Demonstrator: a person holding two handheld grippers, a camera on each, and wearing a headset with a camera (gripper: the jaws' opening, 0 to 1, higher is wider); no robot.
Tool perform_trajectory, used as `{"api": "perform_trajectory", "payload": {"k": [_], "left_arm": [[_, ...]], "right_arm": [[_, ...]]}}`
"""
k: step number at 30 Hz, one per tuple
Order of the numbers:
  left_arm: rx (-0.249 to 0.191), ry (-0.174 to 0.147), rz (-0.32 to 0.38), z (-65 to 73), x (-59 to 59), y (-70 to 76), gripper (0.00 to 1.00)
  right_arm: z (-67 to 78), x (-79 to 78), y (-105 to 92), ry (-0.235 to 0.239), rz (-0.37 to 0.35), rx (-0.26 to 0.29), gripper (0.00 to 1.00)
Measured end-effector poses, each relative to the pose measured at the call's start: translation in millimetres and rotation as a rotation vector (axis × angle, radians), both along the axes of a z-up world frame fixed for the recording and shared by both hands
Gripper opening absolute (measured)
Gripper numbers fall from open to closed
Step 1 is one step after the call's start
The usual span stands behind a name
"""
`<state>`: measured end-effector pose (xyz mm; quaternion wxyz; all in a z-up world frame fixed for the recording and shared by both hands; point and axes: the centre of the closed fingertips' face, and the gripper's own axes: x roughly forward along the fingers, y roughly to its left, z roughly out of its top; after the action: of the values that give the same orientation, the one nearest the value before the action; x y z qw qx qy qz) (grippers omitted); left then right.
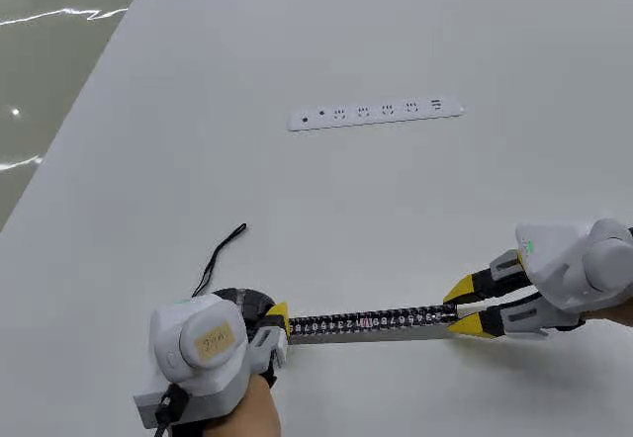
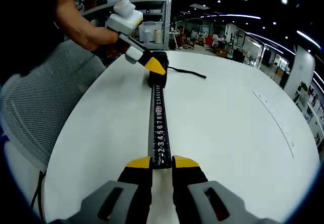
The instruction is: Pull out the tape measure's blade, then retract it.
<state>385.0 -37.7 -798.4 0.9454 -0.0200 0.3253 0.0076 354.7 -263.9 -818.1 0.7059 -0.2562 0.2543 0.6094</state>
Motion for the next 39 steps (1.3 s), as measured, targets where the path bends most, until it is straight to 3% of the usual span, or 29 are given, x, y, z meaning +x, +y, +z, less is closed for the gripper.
{"api": "perform_trajectory", "payload": {"k": [39], "left_arm": [[0.001,0.004,-0.003,-1.0,-1.6,-1.3,0.55]], "right_arm": [[-3.4,1.1,12.3,0.007,-0.003,0.014,0.14]]}}
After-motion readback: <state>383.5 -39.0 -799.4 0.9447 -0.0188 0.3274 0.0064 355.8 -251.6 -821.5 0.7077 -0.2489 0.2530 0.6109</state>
